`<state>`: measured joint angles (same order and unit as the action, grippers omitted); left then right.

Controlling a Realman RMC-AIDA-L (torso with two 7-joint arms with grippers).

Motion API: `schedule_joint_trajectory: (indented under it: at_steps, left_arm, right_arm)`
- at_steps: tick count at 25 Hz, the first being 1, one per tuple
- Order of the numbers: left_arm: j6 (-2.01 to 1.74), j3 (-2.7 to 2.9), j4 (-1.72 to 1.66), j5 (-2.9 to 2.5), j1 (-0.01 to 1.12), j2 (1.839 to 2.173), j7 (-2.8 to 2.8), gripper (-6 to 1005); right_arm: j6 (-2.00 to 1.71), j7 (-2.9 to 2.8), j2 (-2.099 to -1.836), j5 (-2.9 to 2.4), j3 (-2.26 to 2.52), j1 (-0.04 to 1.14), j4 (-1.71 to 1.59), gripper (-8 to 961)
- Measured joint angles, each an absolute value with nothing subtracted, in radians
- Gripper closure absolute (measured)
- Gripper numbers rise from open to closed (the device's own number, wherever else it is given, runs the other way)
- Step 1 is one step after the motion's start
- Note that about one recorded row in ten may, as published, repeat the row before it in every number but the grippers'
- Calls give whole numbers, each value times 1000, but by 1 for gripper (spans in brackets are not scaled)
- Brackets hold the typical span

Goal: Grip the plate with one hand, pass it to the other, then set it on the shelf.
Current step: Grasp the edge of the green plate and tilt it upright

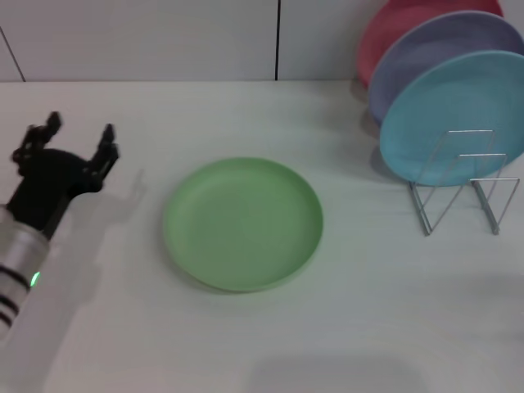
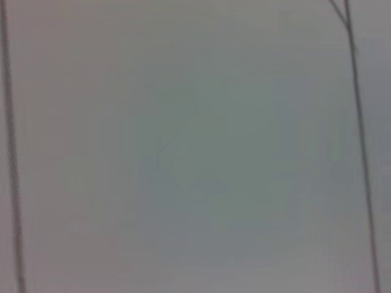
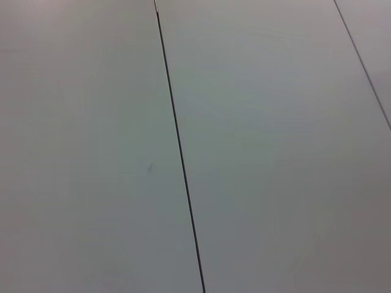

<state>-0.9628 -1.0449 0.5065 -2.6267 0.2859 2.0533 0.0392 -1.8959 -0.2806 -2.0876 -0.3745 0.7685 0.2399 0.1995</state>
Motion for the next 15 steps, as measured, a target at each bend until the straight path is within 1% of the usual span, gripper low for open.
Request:
schedule_joint_trajectory:
  at_steps: [2, 4, 5, 7, 8, 9, 10, 13, 15]
  left_arm:
    - [-835, -1063, 625, -2659, 271, 2030, 38, 241]
    - [-649, -1088, 777, -2689, 253, 2000, 39, 241]
    - [-490, -1114, 904, -2713, 234, 1982, 44, 241]
    - [-326, -1144, 1028, -2747, 215, 1970, 50, 240]
    - [-205, -1171, 1115, -2775, 203, 1970, 53, 240]
    - [-47, -1215, 1220, -2804, 191, 1980, 54, 240]
    - [24, -1232, 1262, -2814, 188, 1985, 56, 240]
    - [376, -1314, 1418, -2835, 193, 2036, 104, 239]
    - [536, -1350, 1469, -2832, 208, 2060, 132, 239]
  right_arm:
    - [-1896, -282, -2088, -375, 768, 242, 199, 148]
    - [-1896, -289, -2087, -376, 768, 244, 199, 148]
    - [-1896, -293, -2087, -376, 768, 244, 198, 149]
    - [-1897, -294, -2086, -376, 768, 243, 197, 149]
    - [-1897, -294, -2086, -376, 768, 244, 197, 149]
    - [-1897, -295, -2086, -376, 769, 244, 198, 149]
    - [-1897, -295, -2086, -376, 768, 245, 199, 149]
    - [-1897, -295, -2086, -377, 768, 246, 199, 149]
    - [-1898, -295, -2086, -377, 768, 248, 199, 149]
